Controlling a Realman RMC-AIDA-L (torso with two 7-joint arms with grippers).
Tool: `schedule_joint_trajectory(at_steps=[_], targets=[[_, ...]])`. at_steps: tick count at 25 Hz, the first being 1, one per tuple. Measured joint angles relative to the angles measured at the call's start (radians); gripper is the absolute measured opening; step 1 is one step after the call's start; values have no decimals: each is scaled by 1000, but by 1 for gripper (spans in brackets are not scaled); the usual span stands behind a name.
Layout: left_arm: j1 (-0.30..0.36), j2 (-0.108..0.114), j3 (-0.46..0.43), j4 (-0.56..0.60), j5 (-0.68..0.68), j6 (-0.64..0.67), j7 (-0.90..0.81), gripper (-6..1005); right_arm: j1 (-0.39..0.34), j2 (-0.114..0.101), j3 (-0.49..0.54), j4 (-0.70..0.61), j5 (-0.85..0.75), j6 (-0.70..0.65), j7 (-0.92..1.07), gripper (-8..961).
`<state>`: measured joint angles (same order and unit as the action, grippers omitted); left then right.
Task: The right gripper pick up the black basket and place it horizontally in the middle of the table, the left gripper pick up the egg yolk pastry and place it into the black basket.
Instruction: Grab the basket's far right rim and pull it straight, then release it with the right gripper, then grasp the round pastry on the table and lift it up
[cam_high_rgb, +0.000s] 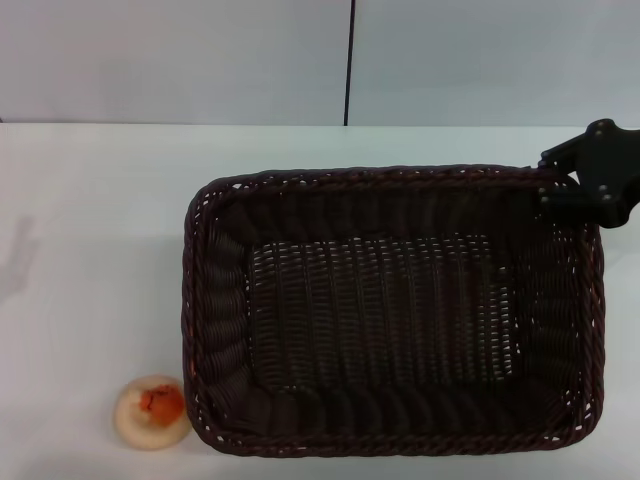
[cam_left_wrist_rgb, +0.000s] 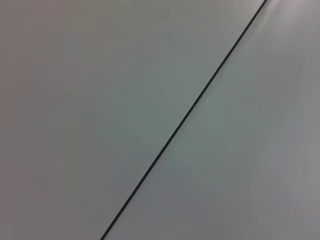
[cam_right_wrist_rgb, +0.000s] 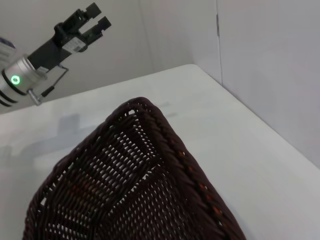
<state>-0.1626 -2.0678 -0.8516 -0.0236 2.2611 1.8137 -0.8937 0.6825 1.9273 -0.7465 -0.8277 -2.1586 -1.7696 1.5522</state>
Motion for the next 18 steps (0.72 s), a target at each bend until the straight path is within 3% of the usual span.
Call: schedule_joint_trajectory(at_steps=[9,18], targets=[[0,-2,13,-3,0,-1,-30,760,18,6,0,-5,1,51,-55,236],[15,-3,39,-13,0,-1,-30,751,77,7,3,-14,61,90,-114,375]])
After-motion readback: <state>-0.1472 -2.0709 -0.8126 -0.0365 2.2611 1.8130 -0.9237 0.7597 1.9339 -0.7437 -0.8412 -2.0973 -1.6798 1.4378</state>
